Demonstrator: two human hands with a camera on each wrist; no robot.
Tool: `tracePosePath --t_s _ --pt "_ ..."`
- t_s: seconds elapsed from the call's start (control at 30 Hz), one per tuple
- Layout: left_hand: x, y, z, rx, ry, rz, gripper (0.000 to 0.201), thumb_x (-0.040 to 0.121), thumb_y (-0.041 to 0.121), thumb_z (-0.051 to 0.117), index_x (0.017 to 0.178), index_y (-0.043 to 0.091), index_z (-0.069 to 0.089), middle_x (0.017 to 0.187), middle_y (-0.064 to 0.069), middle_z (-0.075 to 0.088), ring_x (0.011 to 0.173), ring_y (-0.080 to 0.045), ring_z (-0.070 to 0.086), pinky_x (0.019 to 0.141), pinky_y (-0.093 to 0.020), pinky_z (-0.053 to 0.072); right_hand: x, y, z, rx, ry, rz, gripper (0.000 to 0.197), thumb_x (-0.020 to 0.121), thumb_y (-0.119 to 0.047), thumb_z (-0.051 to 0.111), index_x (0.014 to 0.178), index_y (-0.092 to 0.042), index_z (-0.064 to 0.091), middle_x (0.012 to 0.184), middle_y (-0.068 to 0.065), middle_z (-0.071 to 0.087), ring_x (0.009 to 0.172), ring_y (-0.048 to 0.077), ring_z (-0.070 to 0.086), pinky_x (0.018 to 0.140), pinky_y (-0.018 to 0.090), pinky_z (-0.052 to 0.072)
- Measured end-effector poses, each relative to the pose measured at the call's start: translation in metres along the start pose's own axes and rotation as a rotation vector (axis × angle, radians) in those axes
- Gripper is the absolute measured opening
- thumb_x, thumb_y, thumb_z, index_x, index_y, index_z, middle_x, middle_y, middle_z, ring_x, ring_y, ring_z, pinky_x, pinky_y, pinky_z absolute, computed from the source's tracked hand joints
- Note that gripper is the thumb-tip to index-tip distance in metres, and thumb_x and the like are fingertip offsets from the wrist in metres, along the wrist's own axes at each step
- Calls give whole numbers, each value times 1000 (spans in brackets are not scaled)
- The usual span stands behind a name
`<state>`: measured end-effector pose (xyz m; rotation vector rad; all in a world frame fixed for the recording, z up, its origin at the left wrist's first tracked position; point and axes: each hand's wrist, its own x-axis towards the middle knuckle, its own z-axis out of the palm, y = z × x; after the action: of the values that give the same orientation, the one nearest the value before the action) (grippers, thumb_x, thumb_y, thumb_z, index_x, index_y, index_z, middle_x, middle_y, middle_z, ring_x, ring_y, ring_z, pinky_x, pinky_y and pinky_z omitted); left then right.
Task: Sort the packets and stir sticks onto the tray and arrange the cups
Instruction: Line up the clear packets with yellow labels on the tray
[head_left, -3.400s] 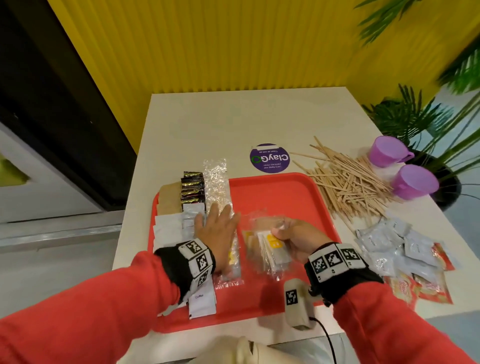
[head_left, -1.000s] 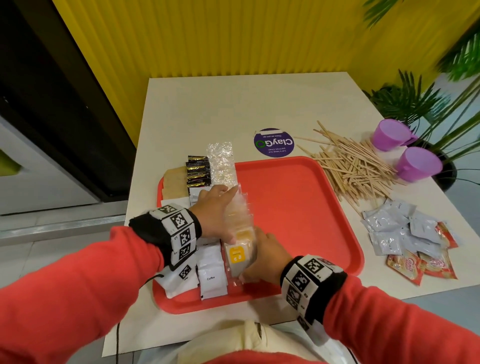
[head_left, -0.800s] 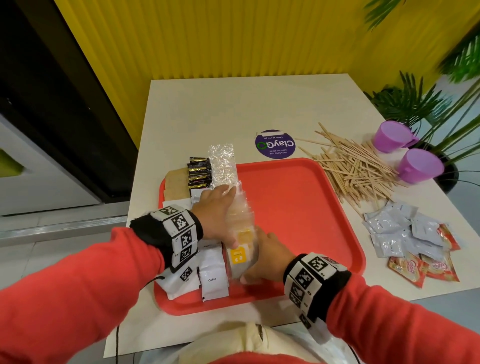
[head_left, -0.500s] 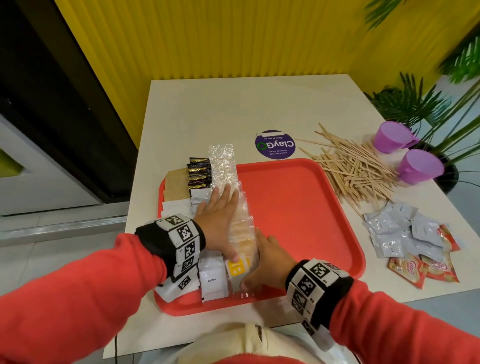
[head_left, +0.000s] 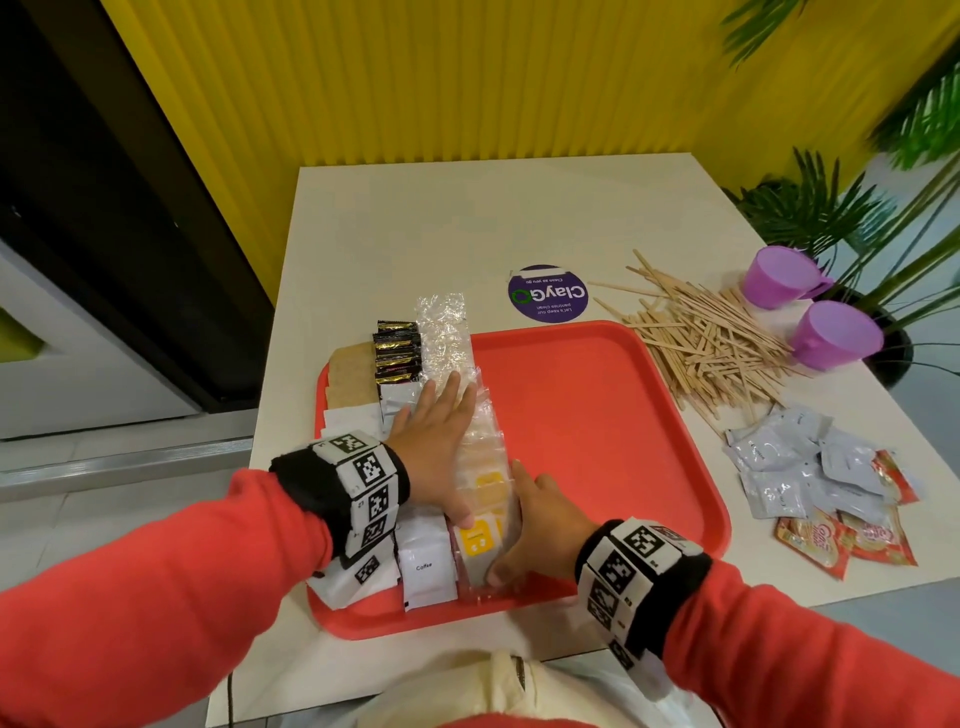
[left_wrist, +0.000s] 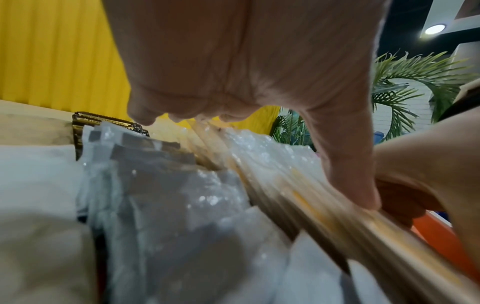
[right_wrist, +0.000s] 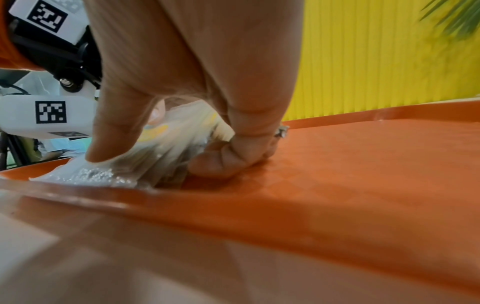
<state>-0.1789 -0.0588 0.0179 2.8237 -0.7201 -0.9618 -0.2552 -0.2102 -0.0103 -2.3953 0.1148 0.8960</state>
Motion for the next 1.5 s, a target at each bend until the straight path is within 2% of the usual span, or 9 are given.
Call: tracePosePath --t_s 0.23,0.87,1.0,1.1,1.2,1.27,1.33,1.37,1.5 --pt "0 6 -2 -6 44 -7 140 61 42 83 144 17 -26 151 -4 -34 139 -29 -30 117 -46 -2 8 -10 -2 -36 21 12 129 59 -26 86 149 -15 -7 140 11 24 122 29 46 93 33 47" --pt "-1 6 -6 -62 19 13 137 63 42 82 145 17 -25 150 -5 -35 138 -31 -31 116 -42 -4 6 -12 -9 -33 -7 6 129 60 -29 86 150 -16 -6 141 12 24 125 30 43 99 33 44" --pt "-5 -3 -13 -379 135 -20 116 77 38 72 147 16 -18 154 -1 -27 142 -23 -25 117 -39 -1 8 -5 -27 148 13 20 116 71 -38 77 150 -13 -4 153 11 11 140 26 23 108 28 28" --pt "-1 -11 -20 -816 331 -116 86 92 31 55 150 14 -6 158 -1 -8 146 -16 -4 118 -33 7 17 -3 -36 381 55 -23 94 85 -38 63 149 -10 1 157 8 13 143 21 19 113 29 20" --pt "6 -14 -20 -1253 374 -215 67 98 32 41 151 18 3 158 0 5 146 -19 9 118 -37 12 32 -8 -30 697 42 -59 87 88 -53 51 150 -12 6 157 1 13 144 17 15 118 32 13" --pt "13 -13 -17 -1423 360 -230 70 94 47 42 150 24 8 158 2 8 146 -21 10 119 -43 12 46 -10 -21 912 10 -38 103 71 -75 53 148 -15 22 154 -2 24 142 15 23 119 37 16" --pt "27 -17 -10 -1574 337 -217 93 72 73 53 149 32 19 157 4 17 144 -19 20 117 -47 17 51 -15 -20 1067 6 -14 78 81 -68 48 137 -14 46 139 3 50 129 17 46 113 40 30" --pt "33 -20 -6 -1649 332 -216 98 66 76 54 148 31 22 156 3 22 142 -19 25 116 -47 19 54 -18 -20 1111 -9 -34 62 89 -59 42 129 -14 54 129 4 59 120 18 55 110 40 36" --pt "16 -3 -24 -1814 353 -175 61 96 46 38 147 15 28 147 -4 36 136 -20 36 113 -37 27 60 -28 -27 1143 -14 -94 62 84 -60 40 121 -14 60 121 9 64 114 23 60 106 44 40"
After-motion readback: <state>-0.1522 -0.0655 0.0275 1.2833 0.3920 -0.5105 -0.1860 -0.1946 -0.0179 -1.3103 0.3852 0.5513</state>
